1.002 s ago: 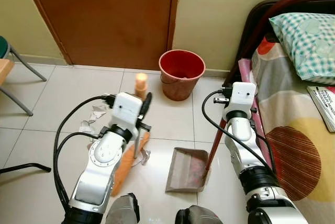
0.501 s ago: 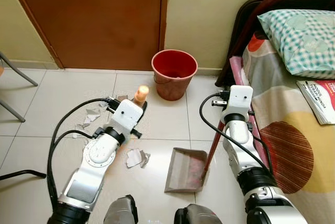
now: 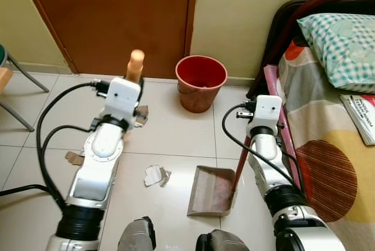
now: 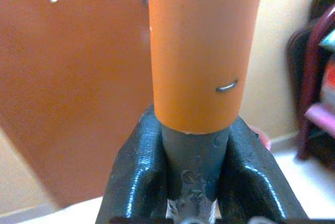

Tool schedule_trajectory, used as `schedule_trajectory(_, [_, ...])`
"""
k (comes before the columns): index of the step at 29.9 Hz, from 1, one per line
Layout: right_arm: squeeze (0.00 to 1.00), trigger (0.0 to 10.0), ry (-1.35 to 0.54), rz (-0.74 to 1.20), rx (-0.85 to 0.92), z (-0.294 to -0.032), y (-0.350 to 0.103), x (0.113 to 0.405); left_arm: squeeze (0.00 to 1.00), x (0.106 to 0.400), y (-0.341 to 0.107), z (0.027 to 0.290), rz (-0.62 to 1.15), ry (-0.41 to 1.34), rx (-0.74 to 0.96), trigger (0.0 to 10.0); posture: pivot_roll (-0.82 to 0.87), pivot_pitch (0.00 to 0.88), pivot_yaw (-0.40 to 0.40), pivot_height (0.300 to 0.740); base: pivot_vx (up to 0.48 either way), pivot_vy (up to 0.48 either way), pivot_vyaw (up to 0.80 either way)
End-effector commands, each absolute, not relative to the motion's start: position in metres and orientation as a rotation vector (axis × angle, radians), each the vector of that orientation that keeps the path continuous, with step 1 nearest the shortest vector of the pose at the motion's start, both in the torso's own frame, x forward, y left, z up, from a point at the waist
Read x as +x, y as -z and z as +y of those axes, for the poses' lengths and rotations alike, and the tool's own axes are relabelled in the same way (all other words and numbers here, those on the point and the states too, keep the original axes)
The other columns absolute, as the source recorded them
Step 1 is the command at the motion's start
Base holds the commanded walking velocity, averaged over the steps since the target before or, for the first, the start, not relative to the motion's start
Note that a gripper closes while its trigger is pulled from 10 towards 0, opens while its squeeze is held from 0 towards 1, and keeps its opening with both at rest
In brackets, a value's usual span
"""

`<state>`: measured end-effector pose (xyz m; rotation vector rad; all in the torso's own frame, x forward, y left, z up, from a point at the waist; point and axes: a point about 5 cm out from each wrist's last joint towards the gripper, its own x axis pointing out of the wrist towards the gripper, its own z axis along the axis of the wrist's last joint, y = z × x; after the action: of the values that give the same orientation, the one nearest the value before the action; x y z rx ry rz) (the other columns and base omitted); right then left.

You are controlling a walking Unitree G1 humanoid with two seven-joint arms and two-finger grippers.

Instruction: Sweep floor

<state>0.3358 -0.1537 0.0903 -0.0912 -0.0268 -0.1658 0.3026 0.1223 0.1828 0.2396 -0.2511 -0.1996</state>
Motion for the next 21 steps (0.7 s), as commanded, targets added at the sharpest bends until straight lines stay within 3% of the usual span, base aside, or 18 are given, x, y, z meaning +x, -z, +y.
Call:
schedule_trajectory(1, [0.00,10.0,0.164,-0.043,-0.096,-0.154,-0.093,0.338,0.00,0.300,-0.208,0.117,-0.360,0.204,0.230,10.0,0.06,0.135,-0.053,0.740,0.000,0.000,0.00])
schedule_trajectory(11, [0.00,10.0,0.165,-0.040,-0.097,-0.153,-0.092,0.338,0.00,0.300,-0.224,0.103,-0.354,0.230,0.036,10.0,0.06,0.135,-0.050,0.740,0.000,0.000,0.00])
schedule_trajectory(17, [0.00,10.0,0.160,-0.041,-0.099,-0.151,-0.092,0.339,0.00,0.300,-0.208,0.109,-0.260,0.176,-0.094,10.0,0.06,0.143,-0.049,0.740,0.000,0.000,0.00])
schedule_trajectory(21, [0.00,10.0,0.160,-0.040,-0.100,-0.152,-0.092,0.339,0.00,0.297,-0.190,0.113,-0.212,0.164,-0.068,10.0,0.06,0.143,-0.049,0.740,0.000,0.000,0.00])
